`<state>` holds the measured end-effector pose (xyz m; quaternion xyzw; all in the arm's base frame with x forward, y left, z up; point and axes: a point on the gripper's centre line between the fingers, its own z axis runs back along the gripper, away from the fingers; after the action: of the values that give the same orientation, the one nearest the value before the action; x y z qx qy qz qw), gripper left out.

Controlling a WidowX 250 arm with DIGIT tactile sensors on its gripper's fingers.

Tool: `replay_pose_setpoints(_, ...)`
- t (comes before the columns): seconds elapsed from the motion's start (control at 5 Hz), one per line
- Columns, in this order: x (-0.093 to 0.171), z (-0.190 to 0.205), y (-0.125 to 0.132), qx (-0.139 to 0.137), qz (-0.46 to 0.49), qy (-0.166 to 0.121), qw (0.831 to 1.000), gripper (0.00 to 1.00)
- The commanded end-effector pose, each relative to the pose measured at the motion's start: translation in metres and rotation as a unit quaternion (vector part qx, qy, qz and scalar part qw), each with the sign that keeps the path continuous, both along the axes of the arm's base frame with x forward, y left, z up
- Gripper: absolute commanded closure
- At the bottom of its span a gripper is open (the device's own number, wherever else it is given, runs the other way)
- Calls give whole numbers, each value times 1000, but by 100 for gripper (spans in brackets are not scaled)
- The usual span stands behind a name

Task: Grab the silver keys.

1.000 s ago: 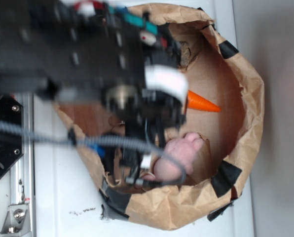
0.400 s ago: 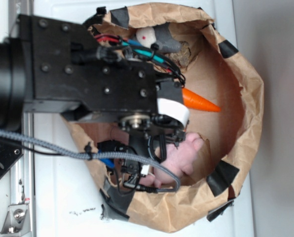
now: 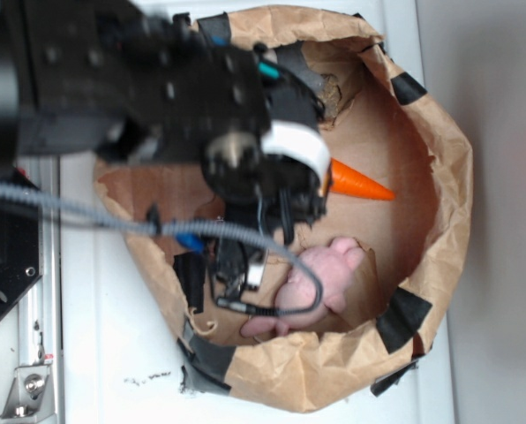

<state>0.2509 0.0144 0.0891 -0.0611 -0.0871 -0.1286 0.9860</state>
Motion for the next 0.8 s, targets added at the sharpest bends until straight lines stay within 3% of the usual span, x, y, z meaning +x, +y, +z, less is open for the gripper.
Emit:
replay_pose_setpoints(0.0,7,14,18,19,24,-36,999,0)
replay_pose_setpoints(0.2,4,-7,-5,65,-42,11,997,0)
replay_pose_setpoints(0.4,-2,-13,-25,56,-80,42,994,0)
replay_pose_setpoints(0.6,-5,-20,-32,53,-87,44,994,0)
